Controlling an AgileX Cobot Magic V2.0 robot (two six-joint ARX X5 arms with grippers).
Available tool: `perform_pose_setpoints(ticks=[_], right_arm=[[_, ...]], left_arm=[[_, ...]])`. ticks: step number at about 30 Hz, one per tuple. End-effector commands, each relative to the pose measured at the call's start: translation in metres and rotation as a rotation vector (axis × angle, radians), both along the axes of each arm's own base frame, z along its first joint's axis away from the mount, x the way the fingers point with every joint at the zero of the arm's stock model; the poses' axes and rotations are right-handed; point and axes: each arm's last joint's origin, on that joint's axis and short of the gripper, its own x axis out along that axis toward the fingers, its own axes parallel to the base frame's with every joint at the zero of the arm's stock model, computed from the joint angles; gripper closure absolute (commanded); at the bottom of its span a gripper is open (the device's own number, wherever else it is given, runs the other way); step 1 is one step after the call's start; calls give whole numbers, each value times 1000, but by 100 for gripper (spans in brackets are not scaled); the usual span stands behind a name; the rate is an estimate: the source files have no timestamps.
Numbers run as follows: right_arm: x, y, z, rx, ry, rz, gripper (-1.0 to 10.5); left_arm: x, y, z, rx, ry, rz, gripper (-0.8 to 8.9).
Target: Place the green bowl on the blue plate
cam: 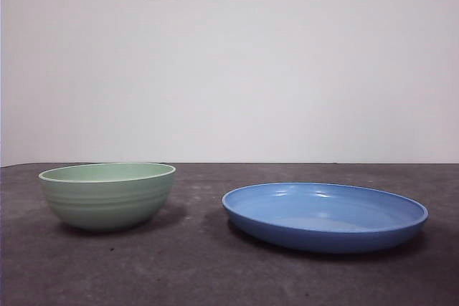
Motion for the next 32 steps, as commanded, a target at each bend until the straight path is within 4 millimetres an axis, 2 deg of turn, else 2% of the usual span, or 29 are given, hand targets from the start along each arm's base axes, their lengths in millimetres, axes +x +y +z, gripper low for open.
perform_pose_setpoints(ticks=[1,10,17,24,32], right_arm=[[-1,1,9,167,-50,14,935],[-12,2,60,337,-173,55,935],[-10,6,104,348,-107,168,935],[6,14,144,359,62,346,935],[32,25,169,362,204,562,935]], left_arm=[[-1,0,12,-51,-24,8,798],[-4,-1,55,-129,-1,5,798],[5,-6,98,-145,52,-122,798],[25,-15,141,-173,152,-286,798],[56,-30,176,-191,212,-467,798]])
